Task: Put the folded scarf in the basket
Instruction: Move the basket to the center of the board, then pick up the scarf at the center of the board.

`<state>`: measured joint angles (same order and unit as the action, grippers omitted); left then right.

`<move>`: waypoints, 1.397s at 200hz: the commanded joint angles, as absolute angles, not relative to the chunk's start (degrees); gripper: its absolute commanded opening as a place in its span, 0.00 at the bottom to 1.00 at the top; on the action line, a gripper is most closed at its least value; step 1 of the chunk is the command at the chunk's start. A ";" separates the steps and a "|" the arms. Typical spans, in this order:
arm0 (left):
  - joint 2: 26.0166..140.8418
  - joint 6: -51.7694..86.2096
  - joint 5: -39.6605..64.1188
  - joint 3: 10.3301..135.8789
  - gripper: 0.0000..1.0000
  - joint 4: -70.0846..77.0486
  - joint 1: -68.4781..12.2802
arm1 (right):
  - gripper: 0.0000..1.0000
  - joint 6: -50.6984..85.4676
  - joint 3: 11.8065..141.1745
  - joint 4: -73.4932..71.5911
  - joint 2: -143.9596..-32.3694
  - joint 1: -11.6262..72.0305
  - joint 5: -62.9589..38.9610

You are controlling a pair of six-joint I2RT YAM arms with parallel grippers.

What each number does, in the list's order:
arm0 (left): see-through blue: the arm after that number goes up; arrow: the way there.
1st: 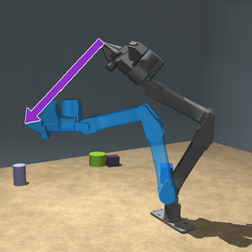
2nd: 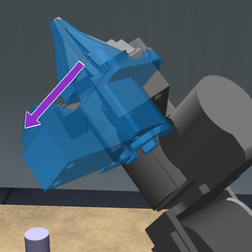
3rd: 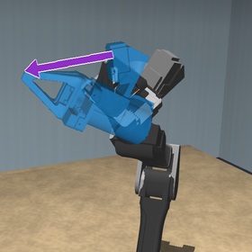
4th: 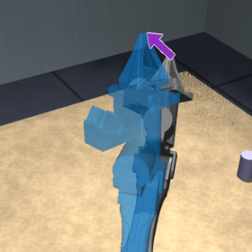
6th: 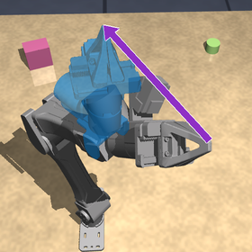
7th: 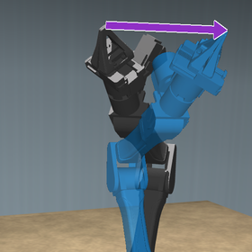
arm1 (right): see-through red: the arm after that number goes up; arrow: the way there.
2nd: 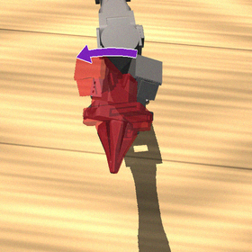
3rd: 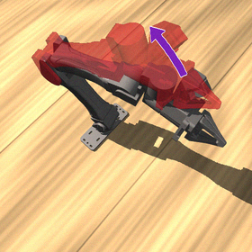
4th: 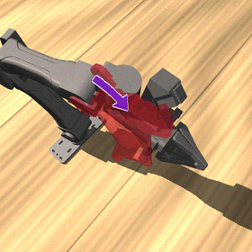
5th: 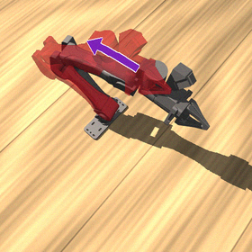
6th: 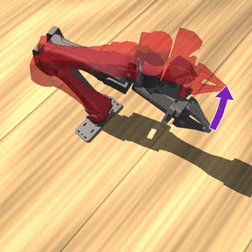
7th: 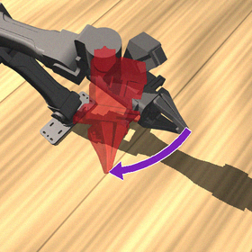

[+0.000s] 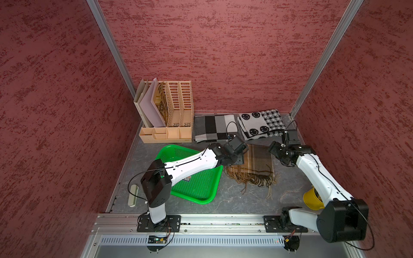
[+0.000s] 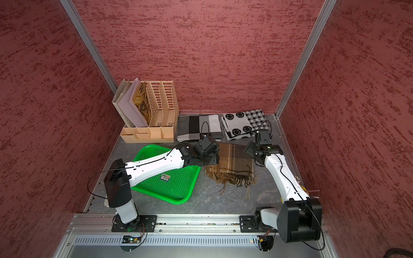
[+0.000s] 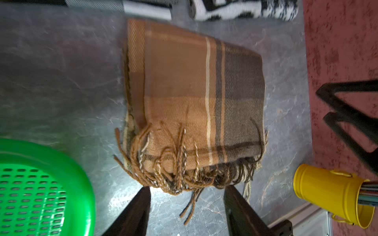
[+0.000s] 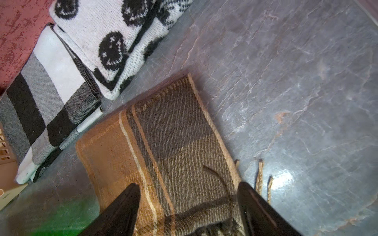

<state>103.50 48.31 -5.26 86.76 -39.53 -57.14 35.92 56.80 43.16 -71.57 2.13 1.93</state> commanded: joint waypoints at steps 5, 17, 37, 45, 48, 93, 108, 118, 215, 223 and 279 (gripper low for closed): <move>103.87 47.05 1.10 84.29 0.60 -39.33 -57.30 | 0.80 34.85 56.62 42.89 -71.64 0.62 2.33; 103.31 46.18 1.66 82.41 0.59 -39.46 -56.21 | 0.80 34.73 56.52 42.65 -71.77 0.52 2.14; 103.27 44.09 3.74 80.74 0.56 -40.79 -53.82 | 0.80 34.93 55.70 42.28 -71.71 0.45 1.69; 103.52 43.33 5.30 80.35 0.55 -41.03 -53.00 | 0.80 35.06 55.45 42.12 -71.55 0.48 1.42; 103.53 42.99 5.95 80.19 0.54 -41.04 -52.69 | 0.80 35.13 55.38 42.06 -71.54 0.47 1.36; 104.36 38.71 8.71 79.04 0.52 -40.85 -49.28 | 0.81 34.98 53.76 41.53 -70.66 0.38 1.32; 105.27 37.04 8.53 79.10 0.52 -40.61 -46.85 | 0.81 34.74 53.36 41.14 -70.84 0.43 0.88; 105.81 36.32 8.44 79.49 0.51 -40.78 -45.09 | 0.81 34.31 53.27 40.91 -70.92 0.47 0.46; 117.02 36.21 5.40 100.13 0.77 -45.59 -45.34 | 0.84 31.32 54.61 39.91 -73.81 -1.00 4.18; 118.89 36.89 3.77 101.24 0.77 -45.81 -45.29 | 0.84 31.21 54.63 39.35 -74.85 -1.65 3.52; 126.86 38.22 6.02 102.29 0.79 -42.01 -43.24 | 0.86 29.58 54.59 37.66 -81.12 -3.78 0.23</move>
<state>125.08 37.67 5.30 101.95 -42.83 -43.92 31.09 53.69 39.94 -79.44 -3.25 1.67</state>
